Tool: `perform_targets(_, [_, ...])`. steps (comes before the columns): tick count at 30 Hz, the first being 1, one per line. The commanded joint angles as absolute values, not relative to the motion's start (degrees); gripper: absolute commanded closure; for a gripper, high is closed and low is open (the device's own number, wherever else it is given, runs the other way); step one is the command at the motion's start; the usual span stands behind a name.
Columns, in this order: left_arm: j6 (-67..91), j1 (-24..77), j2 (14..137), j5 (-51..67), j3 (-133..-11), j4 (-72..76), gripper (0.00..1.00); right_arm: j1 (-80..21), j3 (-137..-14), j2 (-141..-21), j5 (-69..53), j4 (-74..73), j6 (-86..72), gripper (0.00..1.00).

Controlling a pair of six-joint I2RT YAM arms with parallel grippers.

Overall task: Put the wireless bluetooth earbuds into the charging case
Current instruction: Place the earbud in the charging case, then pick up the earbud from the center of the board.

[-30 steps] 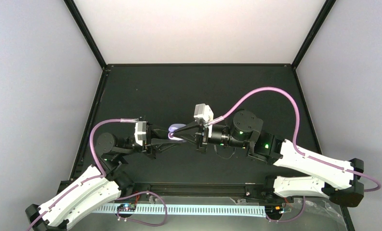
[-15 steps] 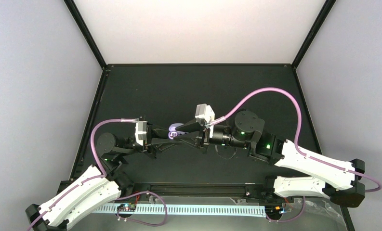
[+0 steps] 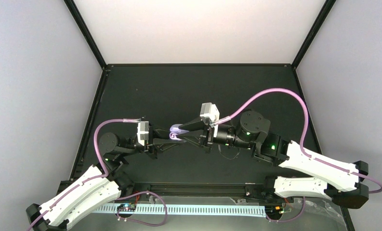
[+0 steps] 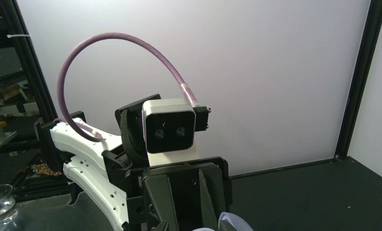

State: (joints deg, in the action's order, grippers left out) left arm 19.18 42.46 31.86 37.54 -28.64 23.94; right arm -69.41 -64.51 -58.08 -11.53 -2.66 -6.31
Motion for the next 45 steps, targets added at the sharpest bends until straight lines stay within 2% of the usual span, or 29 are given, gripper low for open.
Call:
perform_targets(1, [18.6, 42.7, 31.0, 37.1, -28.6, 23.8, 0.98, -69.7, -65.7, -57.4, -9.8, -2.5, -6.0, 0.73])
perform_targets(11, [20.9, 42.6, 27.4, 33.8, -26.7, 19.8, 0.98, -69.3, -62.0, -49.6, 4.5, -3.1, -6.4, 0.59])
perform_targets(14, [21.8, 42.6, 25.5, 32.6, -26.4, 17.2, 0.98, -66.4, -59.1, -47.8, 8.6, -3.0, -9.0, 0.57])
perform_targets(21, [20.3, 42.6, 19.5, 29.5, -28.4, 8.3, 0.98, -54.6, -48.4, -51.3, -0.2, 1.9, -21.0, 0.57])
perform_targets(24, [18.9, 42.6, 17.2, 28.6, -29.7, 4.7, 0.99, -53.5, -45.8, -57.2, -3.5, 6.2, -22.8, 0.57])
perform_targets(30, [17.8, 42.6, 14.5, 27.6, -31.0, 1.2, 0.98, -53.5, -49.1, -75.4, -12.0, 13.4, -24.6, 0.58])
perform_targets(37, [16.4, 42.6, 13.6, 27.7, -31.7, -0.1, 0.98, -54.2, -61.0, -99.0, -20.4, 18.7, -27.7, 0.58])
perform_targets(45, [15.0, 42.6, 13.5, 28.5, -32.1, -1.7, 0.98, -57.1, -77.8, -117.7, -19.7, 16.5, -26.8, 0.55])
